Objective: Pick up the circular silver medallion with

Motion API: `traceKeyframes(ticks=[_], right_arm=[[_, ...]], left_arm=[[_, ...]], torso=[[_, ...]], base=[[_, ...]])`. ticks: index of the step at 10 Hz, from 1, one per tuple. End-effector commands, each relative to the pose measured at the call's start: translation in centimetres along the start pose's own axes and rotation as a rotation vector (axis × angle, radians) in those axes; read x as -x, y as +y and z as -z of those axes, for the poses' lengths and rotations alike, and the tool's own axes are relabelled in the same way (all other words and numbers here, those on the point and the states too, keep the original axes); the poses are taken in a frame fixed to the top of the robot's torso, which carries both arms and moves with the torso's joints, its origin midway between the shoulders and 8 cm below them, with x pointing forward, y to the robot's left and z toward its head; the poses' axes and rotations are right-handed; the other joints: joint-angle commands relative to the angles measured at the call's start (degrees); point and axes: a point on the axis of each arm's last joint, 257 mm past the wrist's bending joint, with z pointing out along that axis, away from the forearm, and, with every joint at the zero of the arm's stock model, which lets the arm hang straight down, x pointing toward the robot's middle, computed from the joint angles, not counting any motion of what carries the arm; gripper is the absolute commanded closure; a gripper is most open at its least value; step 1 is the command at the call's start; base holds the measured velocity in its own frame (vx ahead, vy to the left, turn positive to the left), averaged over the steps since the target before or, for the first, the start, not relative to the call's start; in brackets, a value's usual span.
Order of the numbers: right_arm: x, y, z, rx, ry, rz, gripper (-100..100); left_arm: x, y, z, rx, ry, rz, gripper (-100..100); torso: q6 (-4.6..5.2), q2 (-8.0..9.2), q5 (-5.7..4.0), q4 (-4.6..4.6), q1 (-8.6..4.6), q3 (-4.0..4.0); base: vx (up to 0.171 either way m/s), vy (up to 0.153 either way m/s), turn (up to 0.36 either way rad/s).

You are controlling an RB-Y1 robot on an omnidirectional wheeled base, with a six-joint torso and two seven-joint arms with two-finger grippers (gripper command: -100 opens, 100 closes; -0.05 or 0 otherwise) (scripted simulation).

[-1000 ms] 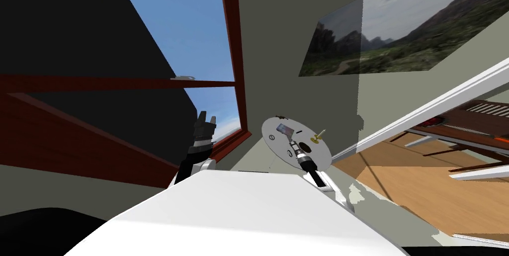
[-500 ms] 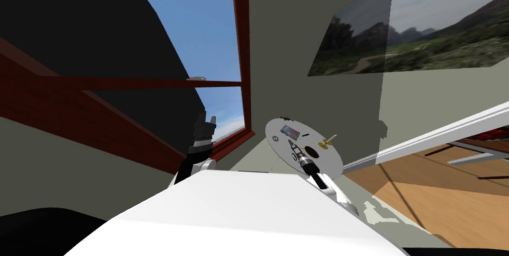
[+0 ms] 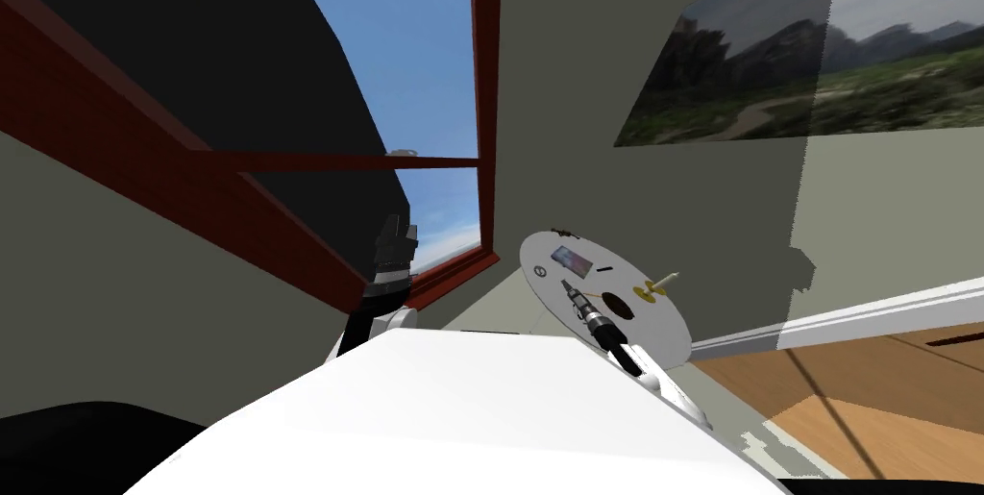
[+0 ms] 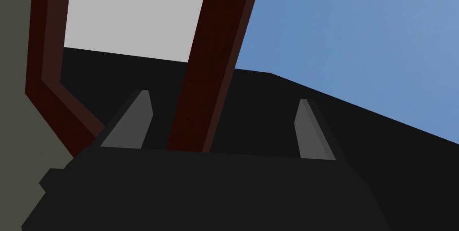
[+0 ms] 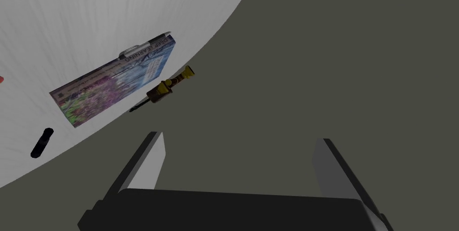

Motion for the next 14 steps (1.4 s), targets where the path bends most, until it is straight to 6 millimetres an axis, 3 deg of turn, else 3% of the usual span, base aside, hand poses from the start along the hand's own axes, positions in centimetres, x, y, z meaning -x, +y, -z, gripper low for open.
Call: traceKeyframes(ticks=[1, 6, 7, 9, 11, 14], right_arm=[[-0.6, -1.9, 0.4, -0.032, 0.032, 0.039, -100], [-2.2, -7.0, 2.1, -0.132, 0.088, 0.062, -100], [-2.6, -9.0, 3.0, -0.169, 0.121, 0.094, -100], [-3.0, -10.0, 3.4, -0.19, 0.129, 0.091, -100], [-3.6, -12.4, 4.8, -0.238, 0.167, 0.119, -100], [-4.9, -17.5, 8.3, -0.343, 0.251, 0.17, -100]], left_arm=[[0.0, 0.0, 0.0, 0.0, 0.0, 0.0, 0], [0.0, 0.0, 0.0, 0.0, 0.0, 0.0, 0], [0.0, 0.0, 0.0, 0.0, 0.0, 0.0, 0], [0.0, 0.0, 0.0, 0.0, 0.0, 0.0, 0], [0.0, 0.0, 0.0, 0.0, 0.0, 0.0, 0], [0.0, 0.0, 0.0, 0.0, 0.0, 0.0, 0]], torso=[[0.0, 0.0, 0.0, 0.0, 0.0, 0.0], [0.0, -0.05, 0.0, -0.01, 0.0, -0.03], [0.03, -0.03, 0.0, -0.01, -0.01, -0.02], [0.02, -0.05, 0.0, -0.01, 0.01, -0.03], [-0.05, -0.07, 0.01, 0.0, 0.02, -0.03], [0.03, -0.12, 0.0, -0.03, -0.01, -0.07]], base=[[0.0, 0.014, 0.309], [0.005, 0.006, 0.12], [0.01, 0.014, 0.329], [0.011, 0.002, 0.086], [0.016, 0.009, 0.234], [0.032, 0.007, 0.293]])
